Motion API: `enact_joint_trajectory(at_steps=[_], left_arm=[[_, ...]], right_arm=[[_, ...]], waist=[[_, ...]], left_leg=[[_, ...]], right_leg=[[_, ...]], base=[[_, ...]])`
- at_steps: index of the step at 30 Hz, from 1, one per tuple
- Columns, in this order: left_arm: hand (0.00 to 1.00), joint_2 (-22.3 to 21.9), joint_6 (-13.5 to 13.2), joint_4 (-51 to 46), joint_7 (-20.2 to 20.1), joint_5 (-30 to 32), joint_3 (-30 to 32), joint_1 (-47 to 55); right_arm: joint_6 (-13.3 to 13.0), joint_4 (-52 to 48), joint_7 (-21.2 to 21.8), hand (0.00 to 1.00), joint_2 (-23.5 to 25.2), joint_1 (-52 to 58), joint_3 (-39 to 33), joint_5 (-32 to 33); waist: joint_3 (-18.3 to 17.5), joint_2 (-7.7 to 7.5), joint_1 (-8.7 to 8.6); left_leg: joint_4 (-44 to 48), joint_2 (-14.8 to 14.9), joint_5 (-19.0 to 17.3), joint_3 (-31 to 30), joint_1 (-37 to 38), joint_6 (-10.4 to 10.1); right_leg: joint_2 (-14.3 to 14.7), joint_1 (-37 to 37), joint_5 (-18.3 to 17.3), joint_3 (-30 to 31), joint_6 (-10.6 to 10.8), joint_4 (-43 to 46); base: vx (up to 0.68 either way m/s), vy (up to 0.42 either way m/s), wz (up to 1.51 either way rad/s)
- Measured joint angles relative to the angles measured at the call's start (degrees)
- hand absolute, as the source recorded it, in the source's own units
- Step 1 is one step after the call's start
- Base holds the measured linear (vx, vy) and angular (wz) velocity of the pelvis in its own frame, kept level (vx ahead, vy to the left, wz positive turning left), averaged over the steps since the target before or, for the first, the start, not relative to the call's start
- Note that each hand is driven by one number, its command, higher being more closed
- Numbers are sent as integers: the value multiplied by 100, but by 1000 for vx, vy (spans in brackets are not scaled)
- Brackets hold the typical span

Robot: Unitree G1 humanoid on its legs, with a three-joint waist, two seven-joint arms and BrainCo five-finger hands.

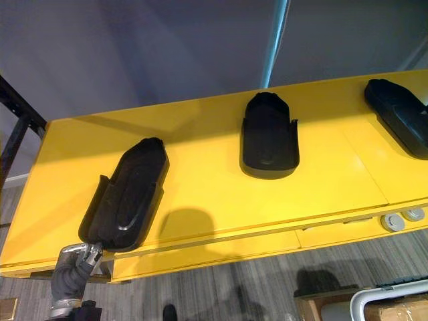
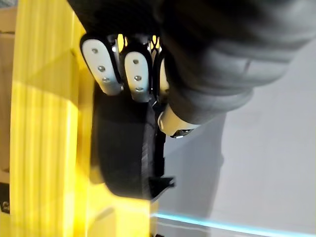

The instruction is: Walk over and take plastic housings, then place them on the shelf

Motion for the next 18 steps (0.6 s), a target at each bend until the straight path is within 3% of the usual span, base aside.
enact_joint_trajectory(at_steps=[11, 18], left_arm=[[100, 158, 1, 148, 27, 205, -200, -679], [100, 182, 0, 258, 4, 135, -579, -1060]], right_arm=[[0, 11, -4, 0, 101, -147, -225, 155], [1, 10, -7, 0, 135, -164, -282, 158]], waist=[[125, -16, -243], [160, -12, -256]], left_leg=[[0, 6, -30, 157, -65, -17], [-2, 7, -31, 165, -55, -17]], right_leg=[[3, -147, 4, 151, -2, -13], [3, -144, 4, 152, -3, -7]], base=[[27, -11, -8], [0, 0, 0]])
